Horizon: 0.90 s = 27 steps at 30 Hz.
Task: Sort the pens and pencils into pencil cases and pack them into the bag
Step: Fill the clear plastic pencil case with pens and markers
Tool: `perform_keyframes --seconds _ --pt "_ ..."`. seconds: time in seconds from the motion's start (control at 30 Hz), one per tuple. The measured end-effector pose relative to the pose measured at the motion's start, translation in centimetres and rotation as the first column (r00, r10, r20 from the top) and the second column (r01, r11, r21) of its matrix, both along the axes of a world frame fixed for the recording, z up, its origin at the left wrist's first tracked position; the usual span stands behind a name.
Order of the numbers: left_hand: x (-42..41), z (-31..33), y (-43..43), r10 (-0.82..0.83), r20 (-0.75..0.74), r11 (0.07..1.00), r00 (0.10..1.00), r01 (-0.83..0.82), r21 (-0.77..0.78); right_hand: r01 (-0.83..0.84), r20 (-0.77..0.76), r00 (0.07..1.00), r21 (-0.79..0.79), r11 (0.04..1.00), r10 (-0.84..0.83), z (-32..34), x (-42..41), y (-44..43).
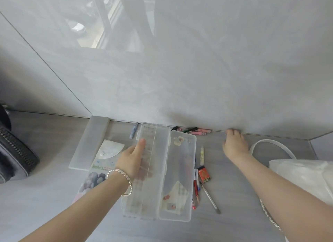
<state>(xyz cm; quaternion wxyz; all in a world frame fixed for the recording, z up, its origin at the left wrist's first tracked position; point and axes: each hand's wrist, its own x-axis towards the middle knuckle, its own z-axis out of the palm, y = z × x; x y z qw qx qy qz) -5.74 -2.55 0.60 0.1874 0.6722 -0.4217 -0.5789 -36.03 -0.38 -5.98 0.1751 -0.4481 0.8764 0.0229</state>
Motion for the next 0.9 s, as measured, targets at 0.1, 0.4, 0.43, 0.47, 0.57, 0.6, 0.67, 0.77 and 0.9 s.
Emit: perform_keyframes --seconds 0.1,0.4,0.43,0.47,0.57,0.6,0.67,0.77,0.9 --pt "0.3 -0.5 0.5 0.021 0.020 1.000 1.000 -0.022 0.015 -0.024 0.010 1.000 0.008 1.000 0.024 -0.3 0.8 0.8" --pt "0.5 0.7 2.3 0.027 0.017 0.999 1.000 -0.027 0.020 0.038 0.293 0.956 -0.141 0.989 0.005 -0.3 7.7 2.5" --pt "0.4 0.8 2.6 0.031 0.015 0.999 0.999 -0.031 0.011 0.024 0.258 0.966 -0.126 0.992 0.009 -0.7 8.0 2.7" --pt "0.5 0.9 3.0 0.037 0.013 0.999 0.999 -0.037 0.010 0.008 0.221 0.975 -0.111 0.994 0.016 -0.9 8.2 2.9" --pt "0.4 0.5 3.7 0.051 0.022 0.999 0.998 -0.051 -0.005 0.122 0.297 0.952 -0.143 0.982 -0.075 0.3 8.5 3.1" --pt "0.4 0.4 3.9 0.049 0.029 0.999 0.998 -0.048 -0.012 0.186 0.365 0.926 -0.211 0.960 -0.099 1.2 8.6 2.9" --pt "0.4 0.2 4.3 0.030 0.053 0.999 0.998 -0.029 -0.013 0.274 0.499 0.865 -0.401 0.874 -0.043 4.1 9.8 2.5" --pt "-0.1 0.9 5.4 -0.006 0.059 1.000 0.998 0.007 -0.021 0.389 0.701 0.699 -0.539 0.747 0.141 9.1 13.3 2.8" --pt "-1.0 2.0 6.7 -0.027 0.024 0.998 0.999 0.028 -0.062 0.178 0.657 0.682 -0.575 0.798 0.321 12.1 17.6 4.7"
